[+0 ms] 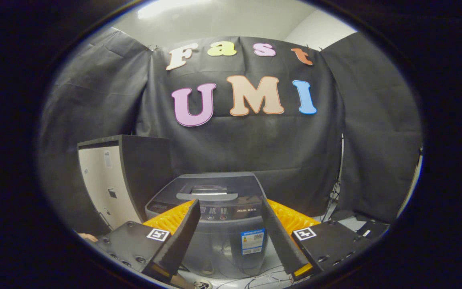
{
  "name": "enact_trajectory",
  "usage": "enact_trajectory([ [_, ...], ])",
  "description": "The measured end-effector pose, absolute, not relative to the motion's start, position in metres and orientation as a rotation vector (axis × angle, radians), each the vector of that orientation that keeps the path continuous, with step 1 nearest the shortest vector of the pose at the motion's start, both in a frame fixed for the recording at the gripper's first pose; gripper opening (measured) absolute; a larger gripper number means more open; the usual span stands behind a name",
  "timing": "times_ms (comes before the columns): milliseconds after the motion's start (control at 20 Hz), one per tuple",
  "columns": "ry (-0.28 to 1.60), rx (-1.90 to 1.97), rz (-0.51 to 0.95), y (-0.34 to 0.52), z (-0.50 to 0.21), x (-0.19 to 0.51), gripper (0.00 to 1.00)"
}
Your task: Put the clothes into the washing machine and then close the washing machine lid.
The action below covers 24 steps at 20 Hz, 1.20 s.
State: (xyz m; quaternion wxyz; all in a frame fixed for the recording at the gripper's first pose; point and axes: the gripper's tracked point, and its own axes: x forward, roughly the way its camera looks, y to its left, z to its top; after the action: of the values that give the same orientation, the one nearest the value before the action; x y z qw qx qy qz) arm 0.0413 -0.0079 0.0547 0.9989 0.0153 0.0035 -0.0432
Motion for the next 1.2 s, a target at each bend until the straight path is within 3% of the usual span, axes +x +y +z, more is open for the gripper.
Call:
enact_trajectory([
  [500,0.011,-0.016,-0.008,-0.005,0.01,0.003,0.96],
  [1200,0.003,0.0,0.038,0.005,0.002,-0.004,0.96],
])
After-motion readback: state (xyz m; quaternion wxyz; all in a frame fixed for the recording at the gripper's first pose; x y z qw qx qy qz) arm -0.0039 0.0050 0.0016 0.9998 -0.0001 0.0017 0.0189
